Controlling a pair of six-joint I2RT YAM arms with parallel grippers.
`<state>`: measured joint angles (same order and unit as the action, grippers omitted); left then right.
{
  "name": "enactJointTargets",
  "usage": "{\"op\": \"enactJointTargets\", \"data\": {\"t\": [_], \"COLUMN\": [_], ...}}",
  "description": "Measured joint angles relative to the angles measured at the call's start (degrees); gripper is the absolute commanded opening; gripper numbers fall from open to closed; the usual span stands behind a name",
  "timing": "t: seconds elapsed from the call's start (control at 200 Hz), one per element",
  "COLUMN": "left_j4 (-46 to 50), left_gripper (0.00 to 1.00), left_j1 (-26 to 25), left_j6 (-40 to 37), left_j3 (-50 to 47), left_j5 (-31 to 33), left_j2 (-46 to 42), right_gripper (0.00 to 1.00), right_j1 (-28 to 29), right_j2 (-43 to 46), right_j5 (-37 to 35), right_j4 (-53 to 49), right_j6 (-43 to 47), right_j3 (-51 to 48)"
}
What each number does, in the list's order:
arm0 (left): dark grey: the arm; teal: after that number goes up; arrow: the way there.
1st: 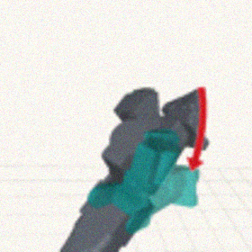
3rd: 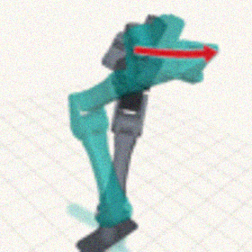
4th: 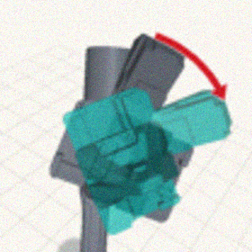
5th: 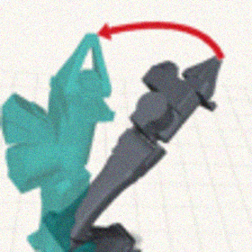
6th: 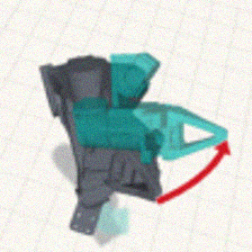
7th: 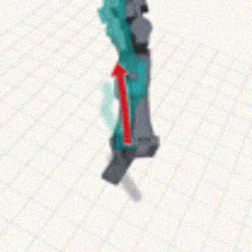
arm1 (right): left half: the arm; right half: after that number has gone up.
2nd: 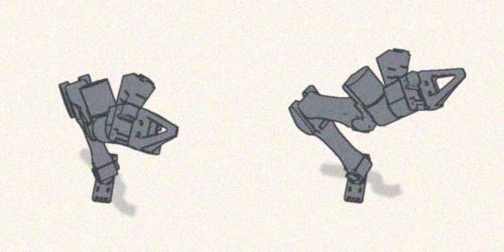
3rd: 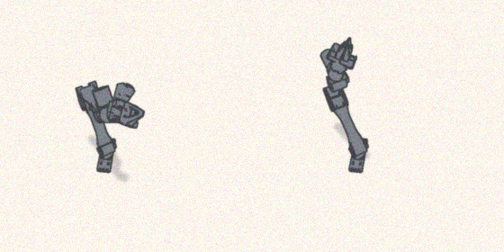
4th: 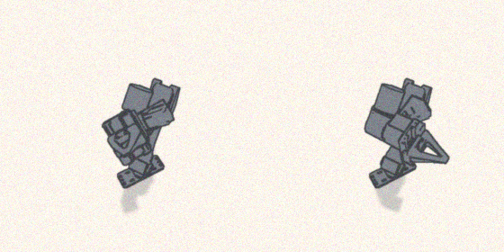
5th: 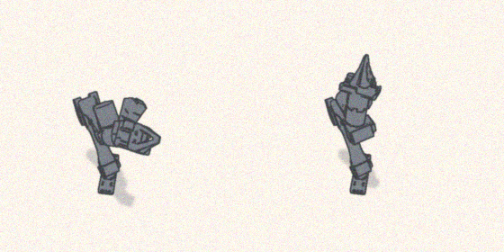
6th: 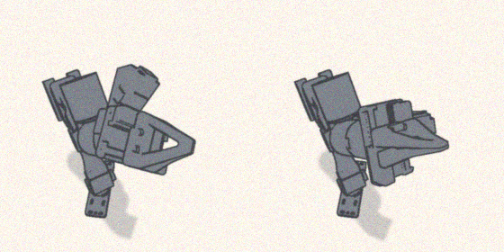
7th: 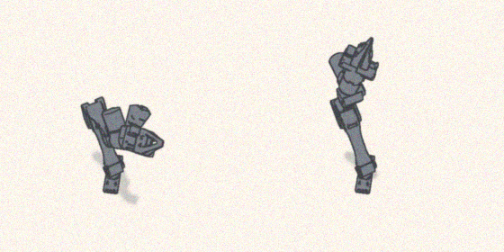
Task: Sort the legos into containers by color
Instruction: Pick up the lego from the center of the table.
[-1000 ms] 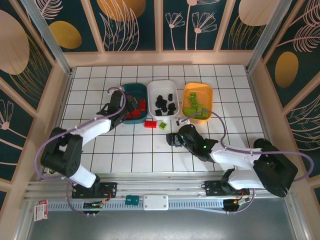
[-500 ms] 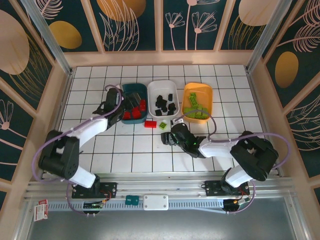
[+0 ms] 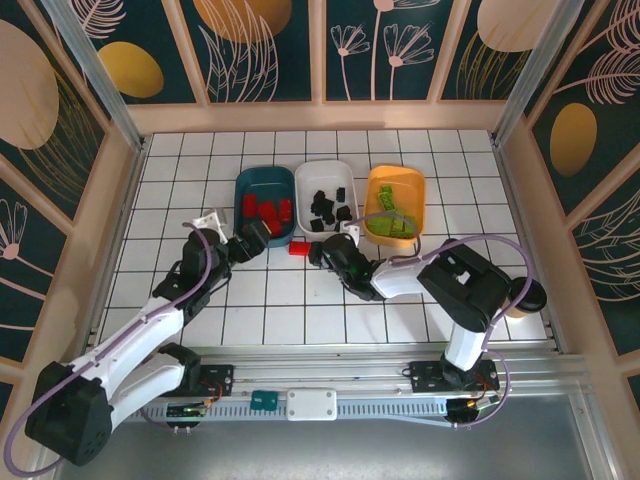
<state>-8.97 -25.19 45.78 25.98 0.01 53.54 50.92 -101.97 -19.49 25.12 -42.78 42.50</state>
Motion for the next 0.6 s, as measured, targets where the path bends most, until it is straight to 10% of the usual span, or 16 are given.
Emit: {"op": "enactJointTargets", "data": {"t": [0.601], "left_j4": [0.68], "left_gripper": [0.98], "left_j1": [-0.02], "left_j6": [1.09], "left_j3": [-4.33], "left_j5": [-1.11], "left_j2": [-4.79], "right_gripper": [0.22], "right_j1": [0.55], "right_j2": [5.16], "right_j5": [-1.88], "right_j4": [-2.62], "right_j6": [-1.42], "right_j3": [-6.23]}}
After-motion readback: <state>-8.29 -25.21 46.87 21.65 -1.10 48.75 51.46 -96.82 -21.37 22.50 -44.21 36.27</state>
